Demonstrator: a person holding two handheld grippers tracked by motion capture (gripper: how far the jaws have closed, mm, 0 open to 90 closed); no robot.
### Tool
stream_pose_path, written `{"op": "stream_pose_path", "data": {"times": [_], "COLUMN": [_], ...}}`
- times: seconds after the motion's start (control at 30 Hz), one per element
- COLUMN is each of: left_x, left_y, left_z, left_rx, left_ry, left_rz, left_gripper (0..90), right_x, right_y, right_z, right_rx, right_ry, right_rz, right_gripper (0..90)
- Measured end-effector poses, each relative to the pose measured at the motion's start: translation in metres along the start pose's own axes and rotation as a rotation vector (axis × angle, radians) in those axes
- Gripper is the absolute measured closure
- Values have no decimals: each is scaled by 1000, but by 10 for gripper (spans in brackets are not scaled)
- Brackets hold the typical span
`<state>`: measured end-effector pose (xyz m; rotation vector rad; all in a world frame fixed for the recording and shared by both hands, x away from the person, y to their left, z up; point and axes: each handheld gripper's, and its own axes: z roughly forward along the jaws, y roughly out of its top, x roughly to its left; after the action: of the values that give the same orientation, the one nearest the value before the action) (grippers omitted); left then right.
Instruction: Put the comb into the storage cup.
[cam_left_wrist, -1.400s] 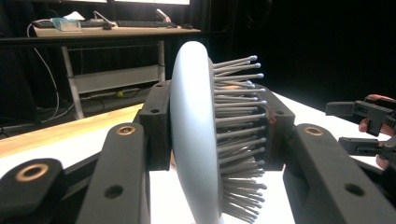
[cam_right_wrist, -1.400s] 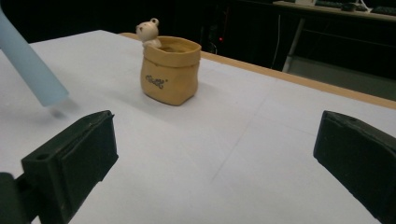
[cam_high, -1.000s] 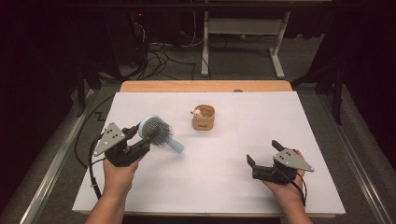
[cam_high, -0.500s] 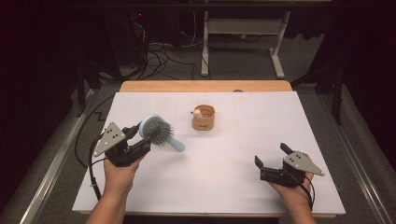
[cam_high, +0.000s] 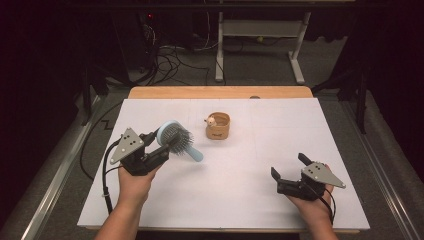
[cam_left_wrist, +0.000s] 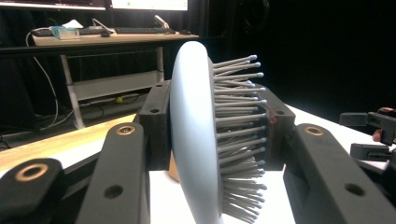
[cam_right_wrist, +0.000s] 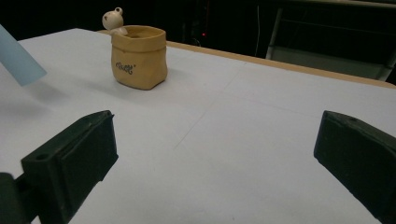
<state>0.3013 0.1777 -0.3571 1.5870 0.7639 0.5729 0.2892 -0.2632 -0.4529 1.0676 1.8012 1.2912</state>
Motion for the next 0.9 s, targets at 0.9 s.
{"op": "stream_pose_path", "data": {"times": [0.9], "left_x": [-6], "left_y": [40], "left_z": [42], "left_rx": [-32], "left_ry": [-57], "left_rz": [-1], "left_gripper": [566], "right_x": [-3], "right_y": [2], "right_z": [-2], "right_rx": [-16], "right_ry": [0], "right_rz": [16], "right_gripper": [0]}}
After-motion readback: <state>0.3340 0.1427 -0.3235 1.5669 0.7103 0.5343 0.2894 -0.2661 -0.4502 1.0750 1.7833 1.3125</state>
